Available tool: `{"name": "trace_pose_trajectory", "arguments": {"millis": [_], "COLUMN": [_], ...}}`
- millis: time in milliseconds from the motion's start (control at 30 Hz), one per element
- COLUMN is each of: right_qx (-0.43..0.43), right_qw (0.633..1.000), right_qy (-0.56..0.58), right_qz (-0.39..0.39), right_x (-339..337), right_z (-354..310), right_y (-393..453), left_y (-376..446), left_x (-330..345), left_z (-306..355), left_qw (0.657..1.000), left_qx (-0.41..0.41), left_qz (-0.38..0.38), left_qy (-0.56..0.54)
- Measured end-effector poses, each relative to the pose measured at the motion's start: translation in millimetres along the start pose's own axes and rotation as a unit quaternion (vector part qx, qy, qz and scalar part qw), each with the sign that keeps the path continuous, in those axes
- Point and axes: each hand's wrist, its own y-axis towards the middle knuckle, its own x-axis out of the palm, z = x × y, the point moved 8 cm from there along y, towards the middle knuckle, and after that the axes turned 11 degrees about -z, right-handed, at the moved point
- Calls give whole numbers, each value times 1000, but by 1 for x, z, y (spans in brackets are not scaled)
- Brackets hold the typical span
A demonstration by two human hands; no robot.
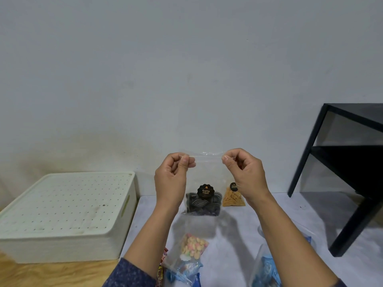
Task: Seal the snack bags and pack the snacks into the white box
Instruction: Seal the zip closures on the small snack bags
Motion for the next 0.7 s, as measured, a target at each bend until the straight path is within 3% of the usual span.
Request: {"name": "trace_pose_trajectory", "arguments": {"millis": [300, 533, 700], "right_qx": [31, 17, 34], "right_qw": [999, 1000, 997], "right_qy": [9, -14, 25], "right_qz": [-39, -19, -61], "right_x": [6, 2, 12], "right_z": [7, 8, 12], "right_y": [2, 6, 7], "left_y": [7, 6, 7], "left_x": [7, 13, 15], "left_z": [-6, -8, -10], "left_qw": [999, 996, 995], "left_qx": [-5, -17, -39], "left_qz": [-51, -90, -88], "left_qy": [5, -10, -10]}}
